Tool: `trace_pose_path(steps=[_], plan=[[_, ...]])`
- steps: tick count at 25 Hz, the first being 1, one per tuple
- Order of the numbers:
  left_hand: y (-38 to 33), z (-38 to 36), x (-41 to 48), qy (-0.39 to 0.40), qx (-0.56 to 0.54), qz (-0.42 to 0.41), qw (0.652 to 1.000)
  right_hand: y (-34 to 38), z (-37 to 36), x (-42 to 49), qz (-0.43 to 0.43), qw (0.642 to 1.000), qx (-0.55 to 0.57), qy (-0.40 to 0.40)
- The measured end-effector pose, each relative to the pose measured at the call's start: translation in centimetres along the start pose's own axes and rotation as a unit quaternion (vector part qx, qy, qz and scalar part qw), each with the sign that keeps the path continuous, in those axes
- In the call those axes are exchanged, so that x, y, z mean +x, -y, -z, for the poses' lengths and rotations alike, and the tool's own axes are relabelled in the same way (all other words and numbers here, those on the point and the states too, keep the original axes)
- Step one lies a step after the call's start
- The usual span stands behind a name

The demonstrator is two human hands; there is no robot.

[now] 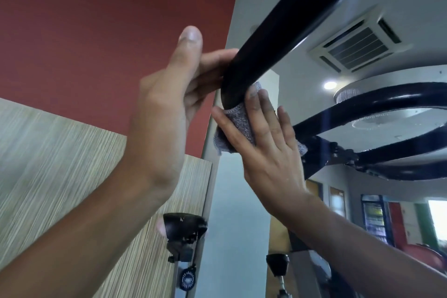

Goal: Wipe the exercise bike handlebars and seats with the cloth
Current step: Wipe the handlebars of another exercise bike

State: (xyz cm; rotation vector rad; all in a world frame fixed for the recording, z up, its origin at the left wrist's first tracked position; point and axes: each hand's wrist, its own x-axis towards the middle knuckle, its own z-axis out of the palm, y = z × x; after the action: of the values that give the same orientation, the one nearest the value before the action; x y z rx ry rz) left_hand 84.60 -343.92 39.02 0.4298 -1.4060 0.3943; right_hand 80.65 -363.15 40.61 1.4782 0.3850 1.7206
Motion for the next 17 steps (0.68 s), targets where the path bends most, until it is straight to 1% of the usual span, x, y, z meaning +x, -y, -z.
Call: trace_pose_path(steps=[2, 3, 5, 7, 10, 13, 15, 17], plan=[[-0.3, -0.3, -0.1, -0.01, -0.002, -0.001, 1.0, -1.6, 1.3, -0.8, 0.055, 0.99, -0.125, 0.036], [-0.4, -0.5, -0.2, -0.016, -0.007, 0.005, 1.0, -1.9, 1.8, -0.8, 0.062, 0.985, -0.151, 0.054], [-1.0, -1.1, -0.3, -0.032, -0.007, 0.017, 0.999, -1.5, 1.7, -0.7, 0.055, 0.984, -0.157, 0.069], [-1.8, -1.8, -0.1, -0.043, 0.011, 0.02, 0.999, -0.7, 1.7, -0.3, 0.033, 0.987, -0.146, 0.059], [-2.9, -2.1, 0.2, -0.03, 0.044, 0.034, 0.998, -1.1, 2.2, -0.2, 0.034, 0.984, -0.146, 0.097], [-3.7, -2.1, 0.1, -0.016, 0.068, 0.055, 0.996, -1.0, 3.6, -0.2, 0.019, 0.984, -0.098, 0.148], [-4.4, -2.5, 0.1, -0.024, 0.092, 0.051, 0.994, -0.2, 4.6, -0.1, -0.027, 0.989, -0.035, 0.139], [-5.4, -3.4, 0.5, -0.023, 0.114, 0.037, 0.993, 0.6, 6.1, 0.1, -0.096, 0.989, 0.047, 0.099]])
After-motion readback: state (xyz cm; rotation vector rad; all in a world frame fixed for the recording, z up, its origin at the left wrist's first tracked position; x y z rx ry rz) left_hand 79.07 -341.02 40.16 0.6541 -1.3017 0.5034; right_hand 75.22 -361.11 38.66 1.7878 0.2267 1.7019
